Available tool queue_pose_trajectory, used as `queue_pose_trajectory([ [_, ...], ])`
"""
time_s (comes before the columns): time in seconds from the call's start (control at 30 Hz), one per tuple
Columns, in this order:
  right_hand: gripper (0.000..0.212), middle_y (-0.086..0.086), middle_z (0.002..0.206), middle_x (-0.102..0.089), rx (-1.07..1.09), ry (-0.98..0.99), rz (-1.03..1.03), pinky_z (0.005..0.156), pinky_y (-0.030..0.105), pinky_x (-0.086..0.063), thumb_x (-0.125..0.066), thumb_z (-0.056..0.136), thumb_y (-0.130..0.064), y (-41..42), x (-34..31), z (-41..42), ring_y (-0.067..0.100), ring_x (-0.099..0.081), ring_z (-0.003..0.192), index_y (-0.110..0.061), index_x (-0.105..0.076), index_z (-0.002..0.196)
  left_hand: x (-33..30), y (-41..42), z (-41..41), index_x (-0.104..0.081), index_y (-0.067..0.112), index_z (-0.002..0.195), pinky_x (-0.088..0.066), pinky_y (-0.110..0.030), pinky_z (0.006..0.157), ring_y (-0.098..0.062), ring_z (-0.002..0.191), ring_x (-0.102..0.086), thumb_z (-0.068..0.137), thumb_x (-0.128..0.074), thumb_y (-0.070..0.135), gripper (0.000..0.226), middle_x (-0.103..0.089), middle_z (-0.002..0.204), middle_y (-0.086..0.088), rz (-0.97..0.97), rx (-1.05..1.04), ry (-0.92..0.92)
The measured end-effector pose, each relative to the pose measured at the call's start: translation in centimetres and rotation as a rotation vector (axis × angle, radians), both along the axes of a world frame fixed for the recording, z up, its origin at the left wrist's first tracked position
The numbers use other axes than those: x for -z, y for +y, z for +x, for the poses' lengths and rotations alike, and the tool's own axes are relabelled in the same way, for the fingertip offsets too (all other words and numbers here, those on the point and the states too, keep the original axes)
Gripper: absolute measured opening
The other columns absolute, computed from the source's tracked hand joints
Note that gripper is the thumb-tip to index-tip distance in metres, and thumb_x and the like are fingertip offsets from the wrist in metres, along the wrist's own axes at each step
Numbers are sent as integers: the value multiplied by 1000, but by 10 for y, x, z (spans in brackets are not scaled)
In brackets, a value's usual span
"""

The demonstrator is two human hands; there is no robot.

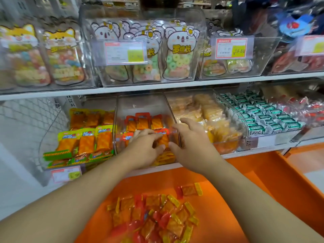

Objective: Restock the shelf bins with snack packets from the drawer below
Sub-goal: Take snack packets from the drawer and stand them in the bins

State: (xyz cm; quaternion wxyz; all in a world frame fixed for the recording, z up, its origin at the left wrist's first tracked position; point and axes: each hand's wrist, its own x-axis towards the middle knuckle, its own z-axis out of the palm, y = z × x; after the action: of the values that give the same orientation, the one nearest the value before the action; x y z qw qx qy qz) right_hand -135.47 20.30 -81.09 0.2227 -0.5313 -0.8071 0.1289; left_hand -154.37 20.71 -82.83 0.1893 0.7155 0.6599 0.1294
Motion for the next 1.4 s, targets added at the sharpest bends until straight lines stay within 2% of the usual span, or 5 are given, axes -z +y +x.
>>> queue_pose_trajectory([
  [0.3,8,-9,84,-63,-218,30,11,68,40,-53,-57,94,-23,-44,39,-12,15,-61,79,-25,-63,88,52,-112,-28,-73,29,111,-39,-6,85,10,99,-57,91,-75,22,21,-67,110,18,218,-17,-381],
  [0.9,86,9,152,-41,56,-515,-767,106,47,-52,-76,85,-36,-68,314,-15,35,-49,138,-30,-29,158,347,-156,-105,-57,26,123,-56,-37,91,-23,112,-69,53,-73,62,81,-70,120,0,-633,-253,-191],
  [1.03,88,13,152,-38,50,-623,-656,106,51,-50,-72,90,-51,-68,340,-21,35,-38,143,-17,-25,156,351,-157,-98,-57,26,113,-53,-32,84,-25,112,-64,64,-90,25,59,-62,121,-2,-571,-273,-129],
  [1.23,92,10,139,-50,41,-519,-688,96,48,-54,-81,76,-61,-64,343,-18,34,-51,131,-18,-38,144,355,-158,-99,-63,24,76,-41,-17,49,7,54,-55,75,-85,0,32,-59,65,15,-663,-274,-306],
  [1.4,64,-3,105,-64,-19,-270,-748,70,29,-50,-82,63,-62,-55,304,-21,21,-64,92,-35,-55,115,325,-150,-116,-57,23,74,-41,-28,61,-18,70,-58,77,-89,10,34,-62,75,1,-623,-394,-351],
])
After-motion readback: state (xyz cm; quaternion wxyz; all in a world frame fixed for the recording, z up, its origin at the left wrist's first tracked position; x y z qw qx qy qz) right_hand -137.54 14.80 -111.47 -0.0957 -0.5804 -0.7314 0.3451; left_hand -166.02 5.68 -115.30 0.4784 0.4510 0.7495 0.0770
